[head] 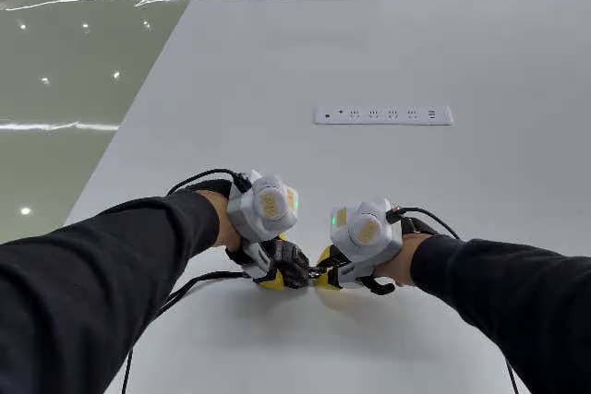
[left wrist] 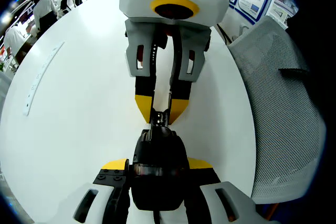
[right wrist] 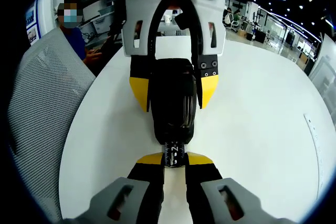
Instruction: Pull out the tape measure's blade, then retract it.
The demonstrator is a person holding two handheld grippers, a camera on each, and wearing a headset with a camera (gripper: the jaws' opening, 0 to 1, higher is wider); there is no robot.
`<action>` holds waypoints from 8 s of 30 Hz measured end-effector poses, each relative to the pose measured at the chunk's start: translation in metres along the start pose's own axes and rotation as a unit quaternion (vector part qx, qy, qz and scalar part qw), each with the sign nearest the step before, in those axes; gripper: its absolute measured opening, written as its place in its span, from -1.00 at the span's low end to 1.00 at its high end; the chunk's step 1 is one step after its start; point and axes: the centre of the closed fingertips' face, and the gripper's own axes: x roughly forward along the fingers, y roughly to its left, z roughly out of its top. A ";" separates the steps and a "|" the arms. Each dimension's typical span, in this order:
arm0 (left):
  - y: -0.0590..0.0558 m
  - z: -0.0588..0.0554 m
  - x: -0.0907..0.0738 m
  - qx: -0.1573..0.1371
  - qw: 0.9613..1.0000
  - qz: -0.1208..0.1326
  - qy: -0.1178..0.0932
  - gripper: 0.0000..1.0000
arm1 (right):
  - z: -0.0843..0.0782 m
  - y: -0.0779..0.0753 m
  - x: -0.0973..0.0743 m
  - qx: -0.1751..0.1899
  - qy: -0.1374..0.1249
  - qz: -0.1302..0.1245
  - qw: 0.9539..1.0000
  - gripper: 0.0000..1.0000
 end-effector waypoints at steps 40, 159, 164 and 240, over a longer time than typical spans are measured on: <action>0.002 -0.001 0.001 0.003 1.000 0.007 0.003 -0.28 | -0.036 -0.004 -0.032 0.020 0.015 -0.011 1.000 -0.78; 0.004 0.000 0.003 -0.002 1.000 0.019 -0.005 -0.29 | -0.163 -0.012 -0.136 0.055 0.090 -0.024 0.994 -0.77; 0.004 0.000 0.003 -0.002 1.000 0.019 -0.005 -0.29 | -0.163 -0.012 -0.136 0.056 0.091 -0.026 0.994 -0.77; -0.083 -0.119 -0.138 -0.337 0.842 0.287 -0.308 1.00 | -0.185 0.111 -0.282 0.282 -0.097 -0.347 0.889 1.00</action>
